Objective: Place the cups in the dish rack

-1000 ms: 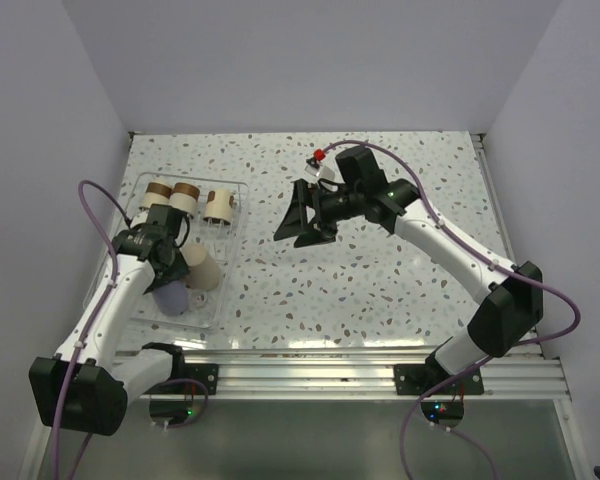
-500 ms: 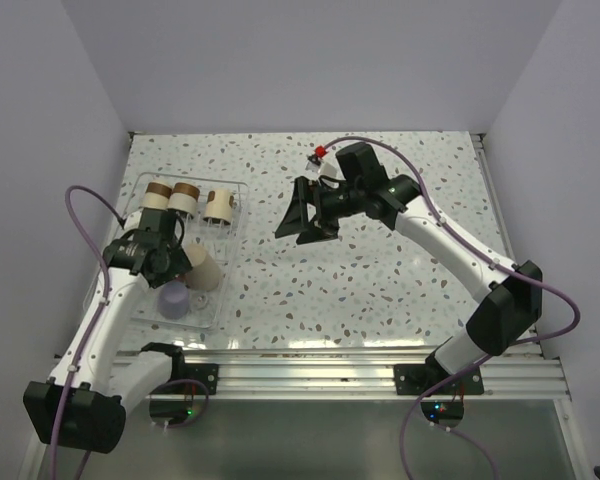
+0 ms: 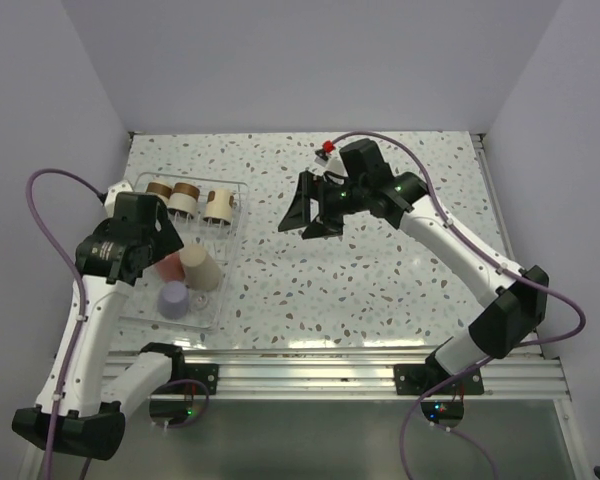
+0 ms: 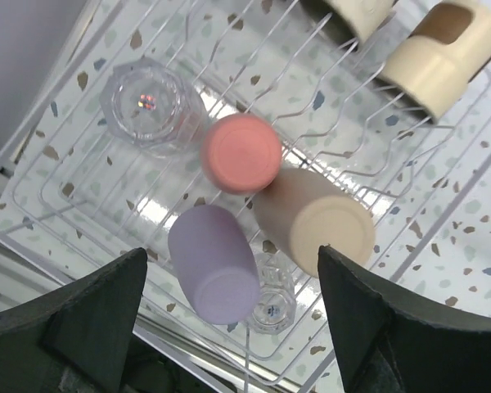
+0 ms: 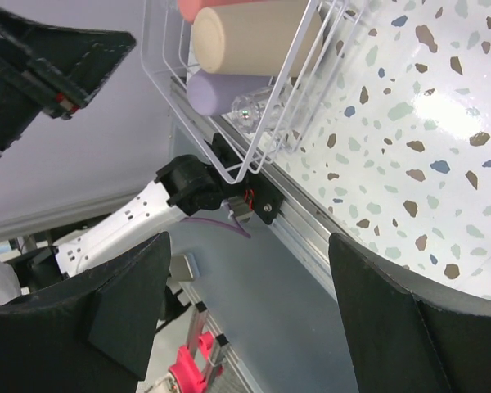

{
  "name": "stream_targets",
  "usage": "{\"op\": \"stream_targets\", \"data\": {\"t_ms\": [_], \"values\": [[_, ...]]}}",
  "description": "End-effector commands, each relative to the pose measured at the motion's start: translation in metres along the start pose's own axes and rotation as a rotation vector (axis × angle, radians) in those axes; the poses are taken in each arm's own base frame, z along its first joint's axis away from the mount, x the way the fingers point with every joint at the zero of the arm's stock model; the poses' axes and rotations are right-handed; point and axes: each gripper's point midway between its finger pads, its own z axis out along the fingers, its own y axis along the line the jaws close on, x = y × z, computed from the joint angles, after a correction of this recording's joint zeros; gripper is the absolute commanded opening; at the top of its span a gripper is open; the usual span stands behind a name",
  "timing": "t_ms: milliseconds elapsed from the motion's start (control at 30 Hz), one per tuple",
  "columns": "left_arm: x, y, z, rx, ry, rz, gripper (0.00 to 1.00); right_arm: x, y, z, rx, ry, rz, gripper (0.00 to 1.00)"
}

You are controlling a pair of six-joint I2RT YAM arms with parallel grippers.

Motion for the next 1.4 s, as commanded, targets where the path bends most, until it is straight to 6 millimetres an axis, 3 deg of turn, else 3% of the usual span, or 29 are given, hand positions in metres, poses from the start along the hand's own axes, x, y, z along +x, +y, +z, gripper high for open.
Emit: {"op": "stream_targets", "data": {"t_ms": [0, 133, 233, 367, 500, 567, 800, 833, 933, 1067, 1200, 1367], "values": [[-0.029, -0.004, -0.023, 0.055, -0.074, 0.021, 0.88, -0.004, 0.027, -0.024, -0.033, -0.086, -0.028, 0.81], [-0.060, -0.012, -0.052, 0.134, -0.171, 0.025, 0.88, 0.003, 0.048, -0.025, -0.037, -0.105, -0.086, 0.82], [-0.076, -0.016, -0.074, 0.200, -0.245, 0.026, 0.89, 0.022, 0.074, -0.022, -0.045, -0.092, -0.190, 0.82], [-0.081, -0.021, -0.098, 0.298, -0.296, 0.040, 0.89, 0.061, 0.103, -0.017, -0.065, -0.051, -0.326, 0.83], [-0.074, -0.023, -0.116, 0.388, -0.323, 0.037, 0.89, 0.084, 0.116, -0.030, -0.096, -0.068, -0.380, 0.85], [-0.069, -0.026, -0.127, 0.452, -0.341, 0.041, 0.98, 0.097, 0.120, -0.036, -0.107, -0.066, -0.412, 0.87], [-0.042, -0.036, -0.129, 0.570, -0.301, 0.055, 1.00, 0.136, 0.098, -0.082, -0.064, -0.105, -0.401, 0.98], [-0.042, -0.036, -0.129, 0.578, -0.308, 0.050, 1.00, 0.139, 0.094, -0.099, -0.061, -0.127, -0.399, 0.98], [-0.043, -0.034, -0.133, 0.587, -0.340, 0.040, 1.00, 0.147, 0.078, -0.117, -0.033, -0.137, -0.362, 0.98], [-0.049, -0.031, -0.136, 0.584, -0.381, 0.055, 1.00, 0.147, 0.073, -0.156, -0.066, -0.202, -0.336, 0.98], [-0.055, -0.021, -0.138, 0.531, -0.410, 0.061, 1.00, 0.149, 0.073, -0.170, -0.099, -0.226, -0.353, 0.98], [-0.069, -0.005, -0.138, 0.468, -0.541, 0.031, 1.00, 0.147, 0.080, -0.169, -0.137, -0.236, -0.396, 0.98]]}}
